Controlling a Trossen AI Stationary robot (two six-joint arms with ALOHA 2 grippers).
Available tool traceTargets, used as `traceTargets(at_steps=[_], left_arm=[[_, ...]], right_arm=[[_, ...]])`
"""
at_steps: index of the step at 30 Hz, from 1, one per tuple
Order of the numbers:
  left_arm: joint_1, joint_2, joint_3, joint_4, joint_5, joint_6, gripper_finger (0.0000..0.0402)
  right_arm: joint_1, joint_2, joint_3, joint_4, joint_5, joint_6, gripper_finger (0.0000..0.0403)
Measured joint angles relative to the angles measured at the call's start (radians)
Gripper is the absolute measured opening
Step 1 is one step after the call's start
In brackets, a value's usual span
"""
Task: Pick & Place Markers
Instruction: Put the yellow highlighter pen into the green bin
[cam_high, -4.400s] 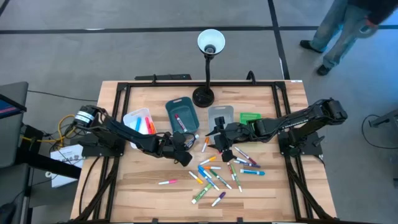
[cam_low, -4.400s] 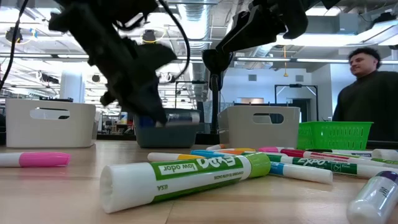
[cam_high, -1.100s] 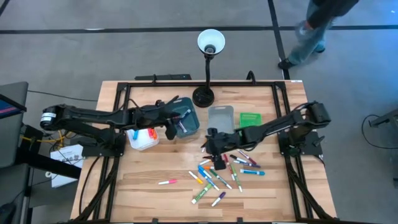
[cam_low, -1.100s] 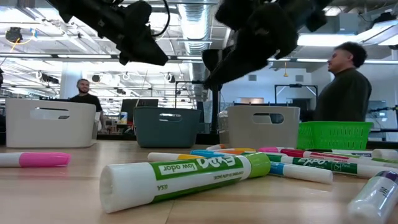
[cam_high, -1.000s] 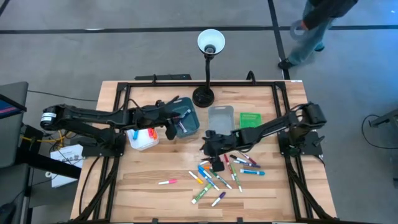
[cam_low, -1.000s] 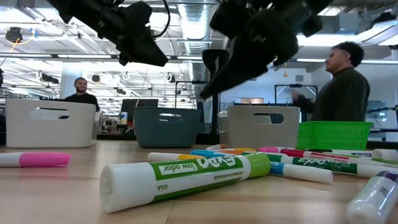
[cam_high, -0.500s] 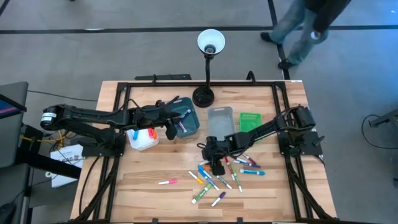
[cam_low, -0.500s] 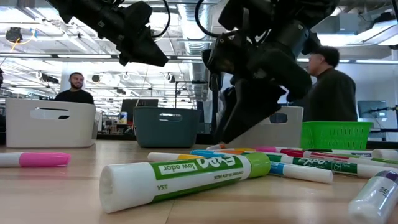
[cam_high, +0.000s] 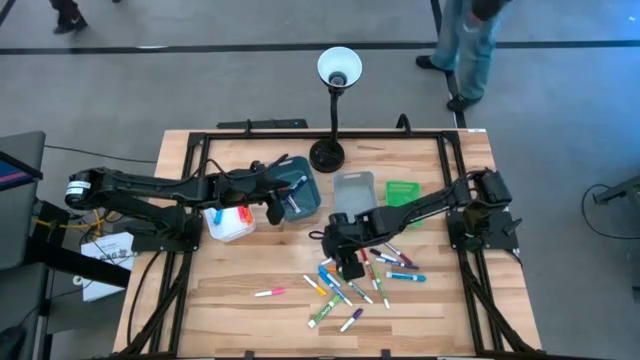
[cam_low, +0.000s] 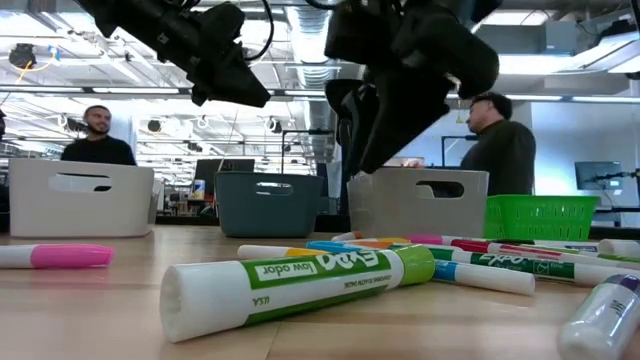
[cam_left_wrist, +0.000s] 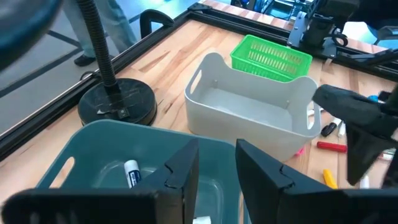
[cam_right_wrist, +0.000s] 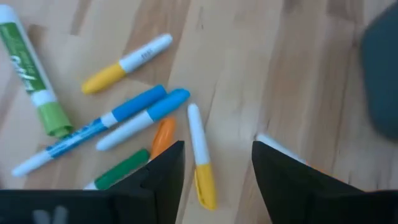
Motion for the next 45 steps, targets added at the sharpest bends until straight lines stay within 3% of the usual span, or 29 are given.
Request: traceTargets(at_steps=[6, 14, 16, 24, 32, 37, 45], left_arm=[[0.000, 0.000, 0.000, 0.001, 0.000, 0.000, 0.0102], [0.000, 0.000, 0.000, 0.001, 0.000, 0.000, 0.0102], [0.000, 0.000, 0.000, 0.001, 0.000, 0.000, 0.0102], [0.000, 0.000, -0.002, 0.019, 0.000, 0.000, 0.0102], [0.000, 0.000, -0.042, 0.019, 0.000, -0.001, 0.0102], [0.000, 0.000, -0.059, 0.023, 0.000, -0.001, 0.0102], [0.000, 0.000, -0.060, 0.035, 0.000, -0.011, 0.0102]], right_arm=[[0.006, 0.004, 0.010, -0.054, -0.003, -0.013, 0.0188], [0.006, 0.060, 0.026, -0.046, -0.007, -0.018, 0.0169], [0.005, 0.102, 0.070, -0.067, -0.005, -0.050, 0.0167], [0.005, 0.308, 0.375, -0.437, 0.022, -0.158, 0.0176], [0.005, 0.441, 0.484, -0.556, 0.018, -0.206, 0.0159], [0.005, 0.454, 0.494, -0.556, 0.016, -0.233, 0.0126], [0.006, 0.419, 0.487, -0.549, 0.020, -0.242, 0.0022]])
